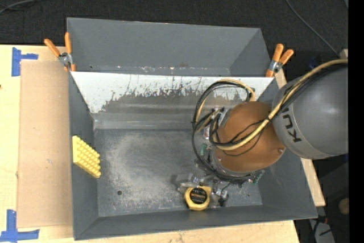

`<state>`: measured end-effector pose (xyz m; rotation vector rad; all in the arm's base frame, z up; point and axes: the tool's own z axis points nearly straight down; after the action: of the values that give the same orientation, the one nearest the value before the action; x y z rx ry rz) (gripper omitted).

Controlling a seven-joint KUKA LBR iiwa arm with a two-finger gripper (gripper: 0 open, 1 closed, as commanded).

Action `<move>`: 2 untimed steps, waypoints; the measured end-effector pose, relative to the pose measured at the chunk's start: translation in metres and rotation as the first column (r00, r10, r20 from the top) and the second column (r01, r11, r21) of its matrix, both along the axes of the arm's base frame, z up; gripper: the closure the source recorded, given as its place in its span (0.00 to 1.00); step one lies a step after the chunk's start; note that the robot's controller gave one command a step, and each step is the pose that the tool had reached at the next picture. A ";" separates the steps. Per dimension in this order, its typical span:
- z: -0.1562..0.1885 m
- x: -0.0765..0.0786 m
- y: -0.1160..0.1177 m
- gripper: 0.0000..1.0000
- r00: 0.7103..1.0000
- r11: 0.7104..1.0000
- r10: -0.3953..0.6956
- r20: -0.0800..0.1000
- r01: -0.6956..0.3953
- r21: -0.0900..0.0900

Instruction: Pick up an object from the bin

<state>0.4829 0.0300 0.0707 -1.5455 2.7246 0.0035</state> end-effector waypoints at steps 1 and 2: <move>0.025 -0.004 0.000 1.00 1.000 1.000 0.000 -0.015 0.000 -0.001; 0.067 -0.002 0.000 1.00 1.000 1.000 -0.001 -0.008 0.001 -0.001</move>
Offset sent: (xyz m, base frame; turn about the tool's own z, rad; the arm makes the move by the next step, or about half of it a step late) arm -0.0023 0.0001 0.0300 -0.0001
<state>0.4807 0.0298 0.1375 -1.5480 2.7320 0.0082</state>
